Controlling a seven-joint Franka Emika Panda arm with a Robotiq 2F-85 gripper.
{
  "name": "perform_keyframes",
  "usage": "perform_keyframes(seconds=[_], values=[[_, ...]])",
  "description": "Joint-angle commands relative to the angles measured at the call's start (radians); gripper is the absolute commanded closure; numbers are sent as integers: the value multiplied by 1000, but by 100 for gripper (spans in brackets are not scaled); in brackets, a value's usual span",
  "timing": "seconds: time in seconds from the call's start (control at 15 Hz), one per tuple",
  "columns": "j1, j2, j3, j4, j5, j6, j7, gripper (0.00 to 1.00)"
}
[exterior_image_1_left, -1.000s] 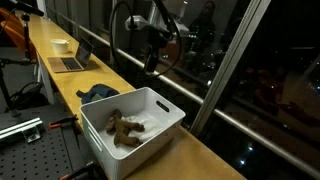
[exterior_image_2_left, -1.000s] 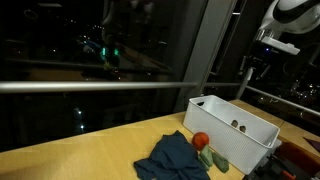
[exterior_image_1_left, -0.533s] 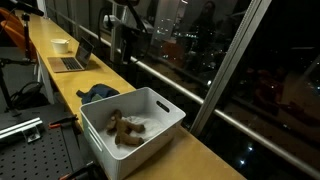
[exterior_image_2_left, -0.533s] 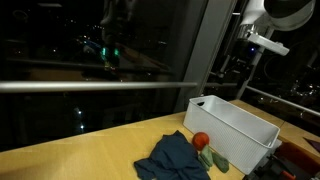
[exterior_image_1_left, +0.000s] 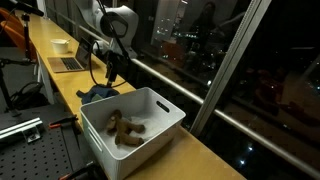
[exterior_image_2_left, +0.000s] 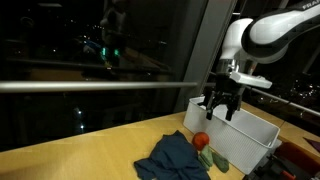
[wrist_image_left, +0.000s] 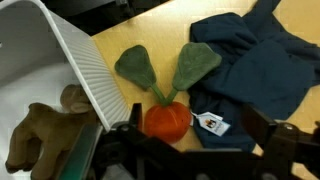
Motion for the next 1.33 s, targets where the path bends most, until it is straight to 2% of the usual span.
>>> perform_keyframes(seconds=[0.0,0.33,0.87,1.27], values=[[-21,49,-14,-59,45,82,-43,0],[5,160,-5,-2,45,102,-35,0],[66,219,-8,100,21,54,-24,0],[67,256,-12,127,34,51,-31,0]])
